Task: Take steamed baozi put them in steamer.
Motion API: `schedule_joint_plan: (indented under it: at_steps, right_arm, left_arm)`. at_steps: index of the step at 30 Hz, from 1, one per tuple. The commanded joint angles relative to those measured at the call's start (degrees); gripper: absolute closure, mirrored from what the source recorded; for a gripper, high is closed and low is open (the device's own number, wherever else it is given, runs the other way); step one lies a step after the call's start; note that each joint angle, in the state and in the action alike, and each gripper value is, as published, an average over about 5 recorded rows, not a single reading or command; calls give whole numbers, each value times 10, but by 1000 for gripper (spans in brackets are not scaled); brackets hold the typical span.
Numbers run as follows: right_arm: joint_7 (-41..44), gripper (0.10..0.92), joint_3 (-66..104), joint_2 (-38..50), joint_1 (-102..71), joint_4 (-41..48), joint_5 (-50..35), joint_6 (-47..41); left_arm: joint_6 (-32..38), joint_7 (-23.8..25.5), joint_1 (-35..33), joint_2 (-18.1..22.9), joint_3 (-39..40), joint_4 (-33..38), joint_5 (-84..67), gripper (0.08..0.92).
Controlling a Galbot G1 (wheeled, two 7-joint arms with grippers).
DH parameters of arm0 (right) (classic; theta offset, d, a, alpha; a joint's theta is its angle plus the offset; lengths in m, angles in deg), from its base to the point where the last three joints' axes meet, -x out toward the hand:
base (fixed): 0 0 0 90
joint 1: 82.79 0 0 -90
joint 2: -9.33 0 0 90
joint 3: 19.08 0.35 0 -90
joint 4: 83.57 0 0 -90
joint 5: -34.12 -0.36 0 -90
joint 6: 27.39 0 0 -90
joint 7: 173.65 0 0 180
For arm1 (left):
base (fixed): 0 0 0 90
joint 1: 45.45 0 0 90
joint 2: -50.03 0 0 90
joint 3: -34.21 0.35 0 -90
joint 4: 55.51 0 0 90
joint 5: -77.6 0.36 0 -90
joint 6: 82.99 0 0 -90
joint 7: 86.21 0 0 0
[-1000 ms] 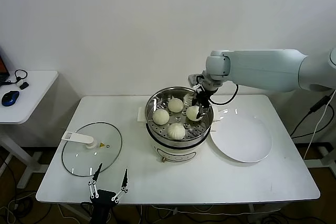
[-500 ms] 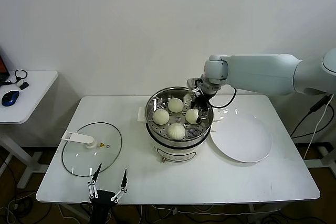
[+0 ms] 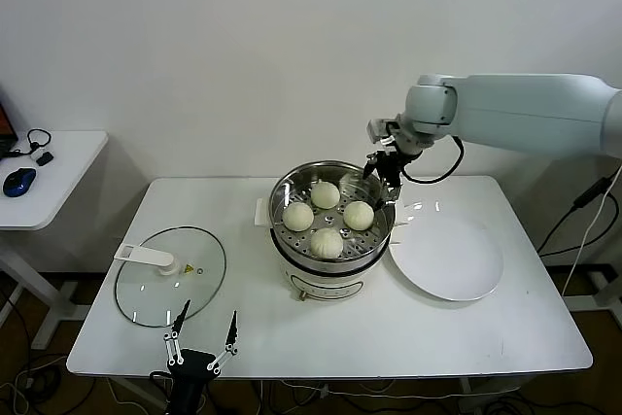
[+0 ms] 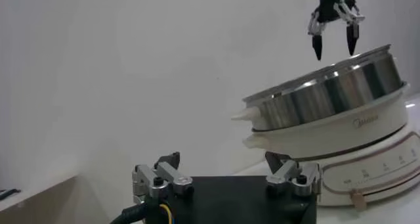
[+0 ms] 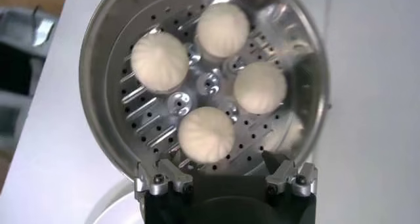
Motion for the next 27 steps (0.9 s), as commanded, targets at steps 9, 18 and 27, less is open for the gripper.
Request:
schedule_joint_plan:
  at_steps: [9,18,27]
  right_arm:
    - [-310,203,282,313,-147,-196,-42,12]
    - [-464,203,547,388,-412,-287,-12,63]
    - [-557,203,782,431,-654,-384,0,104]
  left_arm:
    - [-6,3,7,24,1,-5,4,177]
    - [-8,3,4,23,4,-4,5,177]
    - [-6,2,3,23,7,-6,8,177]
